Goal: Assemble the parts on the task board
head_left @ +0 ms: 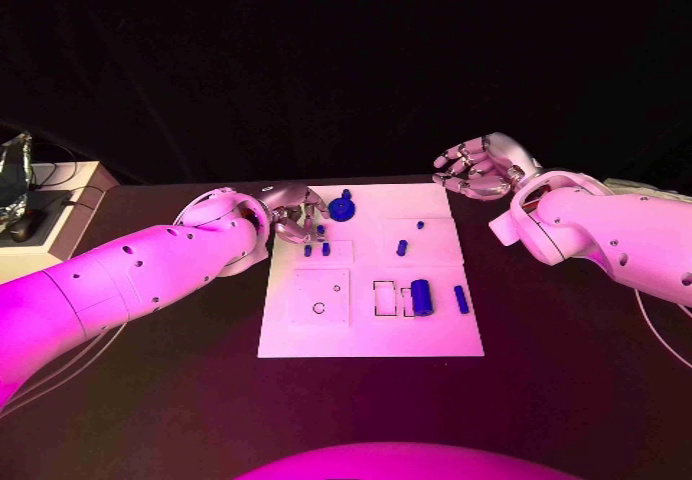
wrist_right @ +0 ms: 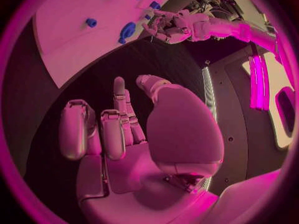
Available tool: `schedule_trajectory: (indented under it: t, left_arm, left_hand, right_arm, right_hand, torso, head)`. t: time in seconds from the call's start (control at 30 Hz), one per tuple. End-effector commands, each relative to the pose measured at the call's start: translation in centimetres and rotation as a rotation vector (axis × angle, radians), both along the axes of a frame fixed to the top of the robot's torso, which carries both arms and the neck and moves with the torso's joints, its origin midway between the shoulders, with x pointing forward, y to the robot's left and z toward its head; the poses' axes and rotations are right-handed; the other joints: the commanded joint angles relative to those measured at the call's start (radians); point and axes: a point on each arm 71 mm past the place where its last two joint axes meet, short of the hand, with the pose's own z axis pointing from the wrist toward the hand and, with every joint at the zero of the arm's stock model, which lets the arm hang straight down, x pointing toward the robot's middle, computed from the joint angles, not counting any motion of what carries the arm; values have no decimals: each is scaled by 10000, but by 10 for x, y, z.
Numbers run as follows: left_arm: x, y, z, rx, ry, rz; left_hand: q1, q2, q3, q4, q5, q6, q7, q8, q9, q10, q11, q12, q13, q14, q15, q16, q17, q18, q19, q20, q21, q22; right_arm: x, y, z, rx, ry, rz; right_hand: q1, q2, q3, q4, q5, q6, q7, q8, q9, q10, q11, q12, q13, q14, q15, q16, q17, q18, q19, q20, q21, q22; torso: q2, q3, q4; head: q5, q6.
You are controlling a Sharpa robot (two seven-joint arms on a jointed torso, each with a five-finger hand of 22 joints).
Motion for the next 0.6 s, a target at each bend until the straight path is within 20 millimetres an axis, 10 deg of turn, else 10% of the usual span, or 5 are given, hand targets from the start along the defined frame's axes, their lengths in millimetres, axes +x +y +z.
schedule_trajectory:
  t: [0.03,0.1,0.23,0.43,0.6]
  left_arm:
    - [-1,2,7,-898,218,19]
    - [-1,8,12,-1337,492,149]
    - [-1,19,21,-1879,797,319]
    - [-2,43,30,-3280,1658,795]
    - [-7,69,28,-6246,3005,1360]
  left_hand:
    - [260,213,-1153,446,6,-214,-73,-76,-148,-179,4,71,-75,-97,7,19,-77,-116,-44,-50,-109,-74]
    - [1320,662,-3483,1572,6,-505,-102,-94,-371,-623,123,164,-172,-431,116,-64,-469,-60,-235,22,-446,-362]
    - [1717,797,-3865,1791,18,-791,-131,-130,-537,-1276,391,-69,-366,-1788,355,-510,-2127,115,-1070,187,-1326,-1248]
    - [2007,1065,-3315,1780,22,-491,233,182,-593,-1709,681,-773,-932,-3242,609,-1237,-3958,126,-1273,416,-1875,-1544]
    - [2660,1344,-1181,1704,29,466,913,960,-647,-1101,844,-2287,-2219,-4342,709,-2631,-5880,141,-1297,496,-2701,-2087]
  right_arm:
    - [0,2,0,-466,-139,309]
    - [0,2,0,-754,-209,392]
    - [0,2,-1,-1404,-334,587]
    - [0,5,-3,-2781,-618,932]
    - [0,12,-6,-4479,-988,1244]
  right_hand:
    - [62,-81,31,-170,-171,56,63,-87,25,-93,28,-168,-104,549,85,-33,432,4,0,51,-93,985]
    - [224,-98,84,-348,-460,29,91,-153,-10,-109,51,-310,-225,544,104,-40,419,11,-11,69,-132,973]
    - [535,-106,248,-641,-741,27,129,-247,-143,-131,87,-533,-444,541,133,-43,412,9,-4,93,-133,988]
    - [852,-115,563,-1005,-786,125,147,-350,-355,-220,139,-891,-830,556,178,-3,469,-12,39,130,-35,1065]
    - [952,-64,767,-1154,-847,291,126,-340,-450,-203,143,-1051,-1054,553,180,0,463,-8,35,137,-44,1075]
  torso:
    - [1,4,-2]
    - [1,8,6]
    - [-3,5,12]
    - [-19,13,4]
    - [-9,1,5]
  head:
    - [-6,18]
    - [-13,28]
    - [-25,65]
    - [-45,136]
    - [-250,249]
